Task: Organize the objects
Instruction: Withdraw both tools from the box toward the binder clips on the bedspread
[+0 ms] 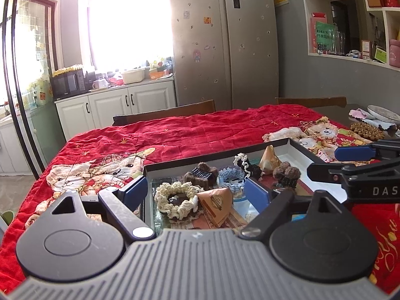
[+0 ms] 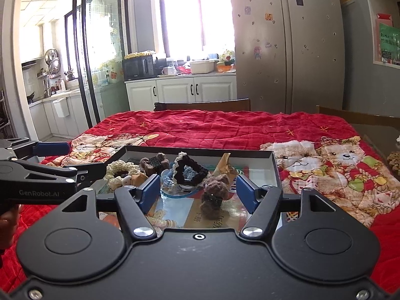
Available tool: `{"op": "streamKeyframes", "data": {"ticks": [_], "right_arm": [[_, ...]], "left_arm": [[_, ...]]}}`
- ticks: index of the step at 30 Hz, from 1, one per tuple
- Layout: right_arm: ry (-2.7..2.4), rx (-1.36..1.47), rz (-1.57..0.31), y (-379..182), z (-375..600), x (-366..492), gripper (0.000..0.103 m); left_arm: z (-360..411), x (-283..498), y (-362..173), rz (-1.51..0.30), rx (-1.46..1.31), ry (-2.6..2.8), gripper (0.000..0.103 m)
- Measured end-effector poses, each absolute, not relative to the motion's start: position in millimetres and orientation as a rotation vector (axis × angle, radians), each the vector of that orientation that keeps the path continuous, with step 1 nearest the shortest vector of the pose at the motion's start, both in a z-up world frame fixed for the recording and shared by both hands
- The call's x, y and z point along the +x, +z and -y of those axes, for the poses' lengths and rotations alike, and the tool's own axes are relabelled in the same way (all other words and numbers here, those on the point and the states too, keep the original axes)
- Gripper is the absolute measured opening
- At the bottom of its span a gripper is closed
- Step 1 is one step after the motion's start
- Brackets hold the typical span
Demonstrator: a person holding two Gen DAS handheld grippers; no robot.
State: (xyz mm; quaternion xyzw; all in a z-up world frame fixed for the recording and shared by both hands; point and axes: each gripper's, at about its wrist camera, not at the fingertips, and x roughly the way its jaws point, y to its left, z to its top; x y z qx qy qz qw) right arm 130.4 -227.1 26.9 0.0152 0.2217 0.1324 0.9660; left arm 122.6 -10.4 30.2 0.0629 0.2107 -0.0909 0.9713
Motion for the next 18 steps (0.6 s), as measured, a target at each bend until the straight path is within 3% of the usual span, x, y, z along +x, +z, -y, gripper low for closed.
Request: {"op": "streamKeyframes", "data": {"ticks": [18], "right_arm": [[0.232, 0.037, -0.430, 38, 256, 95, 0.069]], "left_arm": [[3, 99, 35, -0.417, 0.107, -0.188, 0.094]]}}
